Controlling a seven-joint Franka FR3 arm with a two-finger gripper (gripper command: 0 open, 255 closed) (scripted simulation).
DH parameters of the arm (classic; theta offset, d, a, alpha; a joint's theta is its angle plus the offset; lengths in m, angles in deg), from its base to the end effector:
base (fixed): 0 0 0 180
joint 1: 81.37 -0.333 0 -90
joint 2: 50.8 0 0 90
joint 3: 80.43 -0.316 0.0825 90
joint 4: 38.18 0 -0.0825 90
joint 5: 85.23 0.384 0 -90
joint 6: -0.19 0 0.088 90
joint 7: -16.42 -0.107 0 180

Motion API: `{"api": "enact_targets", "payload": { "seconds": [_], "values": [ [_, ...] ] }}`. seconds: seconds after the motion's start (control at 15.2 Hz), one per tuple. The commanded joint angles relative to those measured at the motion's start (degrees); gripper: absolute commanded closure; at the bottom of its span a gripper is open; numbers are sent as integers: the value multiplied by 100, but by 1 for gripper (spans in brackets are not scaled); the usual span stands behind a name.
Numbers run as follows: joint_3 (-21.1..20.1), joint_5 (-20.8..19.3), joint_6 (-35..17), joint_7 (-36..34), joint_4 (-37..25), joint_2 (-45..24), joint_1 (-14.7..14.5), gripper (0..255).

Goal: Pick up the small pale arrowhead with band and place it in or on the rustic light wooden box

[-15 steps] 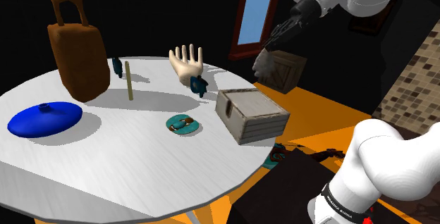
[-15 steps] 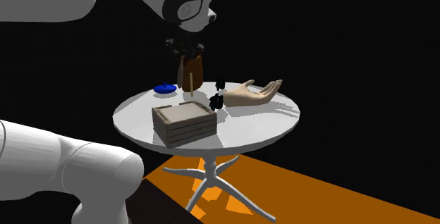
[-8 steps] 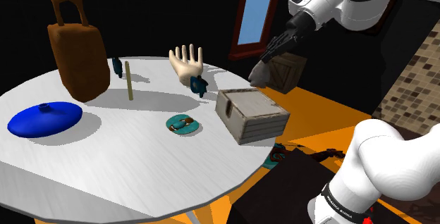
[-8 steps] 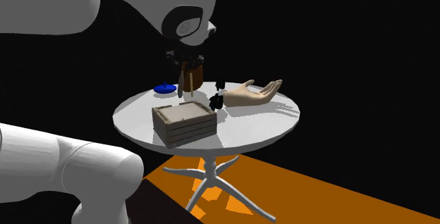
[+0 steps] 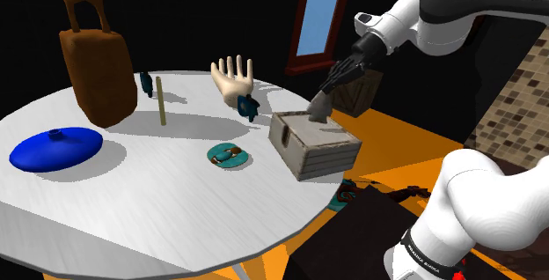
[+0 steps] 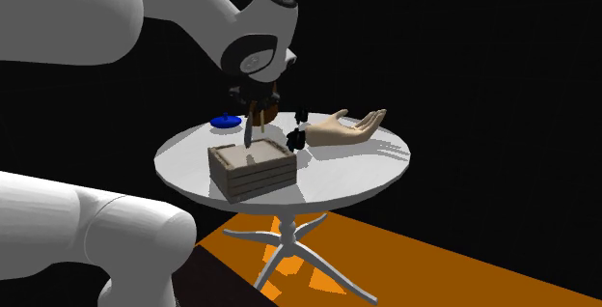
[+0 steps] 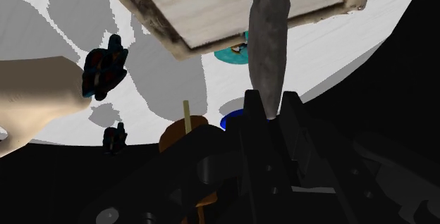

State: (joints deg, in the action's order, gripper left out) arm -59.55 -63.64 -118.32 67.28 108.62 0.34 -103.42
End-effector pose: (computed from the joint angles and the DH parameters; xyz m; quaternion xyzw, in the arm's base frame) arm 0.3303 0.0025 0.5642 -0.8498 -0.3903 -0.2696 0.2300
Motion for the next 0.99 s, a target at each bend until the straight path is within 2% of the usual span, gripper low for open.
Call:
{"api": "enact_targets", "payload": {
  "seconds": [0.0,0.53,0.59,0.92],
  "values": [
    [27,12,-127,78,153,11,5,255],
    [39,17,-176,109,211,14,7,255],
    [39,17,-176,109,211,14,7,0],
    [39,17,-175,109,211,14,7,0]
  ]
}}
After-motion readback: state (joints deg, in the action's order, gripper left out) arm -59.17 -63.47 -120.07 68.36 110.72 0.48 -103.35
